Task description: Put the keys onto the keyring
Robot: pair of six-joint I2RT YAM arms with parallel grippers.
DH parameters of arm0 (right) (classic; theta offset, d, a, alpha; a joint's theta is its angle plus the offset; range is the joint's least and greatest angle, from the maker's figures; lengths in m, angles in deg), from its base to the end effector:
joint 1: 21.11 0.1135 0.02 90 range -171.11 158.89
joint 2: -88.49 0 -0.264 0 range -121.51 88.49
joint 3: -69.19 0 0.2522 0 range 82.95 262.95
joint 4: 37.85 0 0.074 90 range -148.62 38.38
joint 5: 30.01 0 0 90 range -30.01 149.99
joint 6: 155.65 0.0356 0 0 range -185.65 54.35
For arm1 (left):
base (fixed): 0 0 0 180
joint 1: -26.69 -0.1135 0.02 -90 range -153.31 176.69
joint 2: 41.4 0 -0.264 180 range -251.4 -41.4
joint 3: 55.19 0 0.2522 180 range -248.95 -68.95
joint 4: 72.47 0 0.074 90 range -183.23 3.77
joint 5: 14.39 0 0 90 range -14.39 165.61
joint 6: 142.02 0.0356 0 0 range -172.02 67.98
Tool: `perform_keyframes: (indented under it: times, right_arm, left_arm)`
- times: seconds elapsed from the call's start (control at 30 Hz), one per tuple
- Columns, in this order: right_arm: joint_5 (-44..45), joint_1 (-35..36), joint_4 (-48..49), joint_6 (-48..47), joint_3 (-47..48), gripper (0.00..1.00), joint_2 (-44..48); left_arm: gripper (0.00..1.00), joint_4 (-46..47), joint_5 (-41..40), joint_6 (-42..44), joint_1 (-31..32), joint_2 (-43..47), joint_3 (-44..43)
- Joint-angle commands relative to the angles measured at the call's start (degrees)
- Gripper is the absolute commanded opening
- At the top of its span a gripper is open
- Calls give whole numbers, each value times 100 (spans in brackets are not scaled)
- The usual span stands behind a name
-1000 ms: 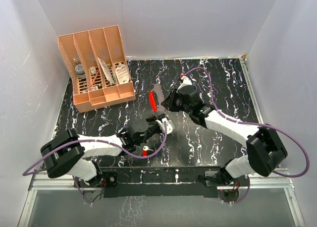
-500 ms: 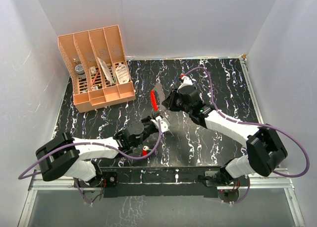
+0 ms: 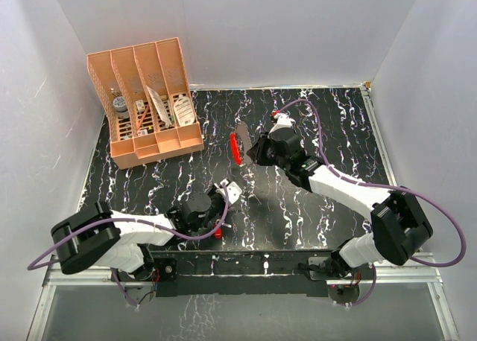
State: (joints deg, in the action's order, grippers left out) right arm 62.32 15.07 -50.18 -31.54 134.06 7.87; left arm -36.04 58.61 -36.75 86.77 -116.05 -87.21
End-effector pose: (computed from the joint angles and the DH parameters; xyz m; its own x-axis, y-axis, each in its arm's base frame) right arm 0.2562 0.1856 0.2539 -0.6291 0.2341 -0.7412 -0.2513 0.8411 0.4789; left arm 0.1303 -0.2055 0.1856 0.1281 0.2823 -0.9507 0.6739 0.6785 0.2923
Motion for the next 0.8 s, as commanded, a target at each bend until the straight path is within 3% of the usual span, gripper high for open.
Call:
perform_keyframes:
  times: [0.0, 0.4, 0.77]
  right_arm:
    - [119, -43, 305, -132, 162, 0, 255]
    - [52, -76, 305, -150, 49, 0, 350]
    - [39, -76, 322, -132, 15, 0, 363]
  left_arm:
    - [0, 467, 207, -625, -37, -278, 169]
    - [0, 1416, 393, -1051, -210, -1307, 389]
    - [10, 1611, 437, -1154, -318, -1427, 476]
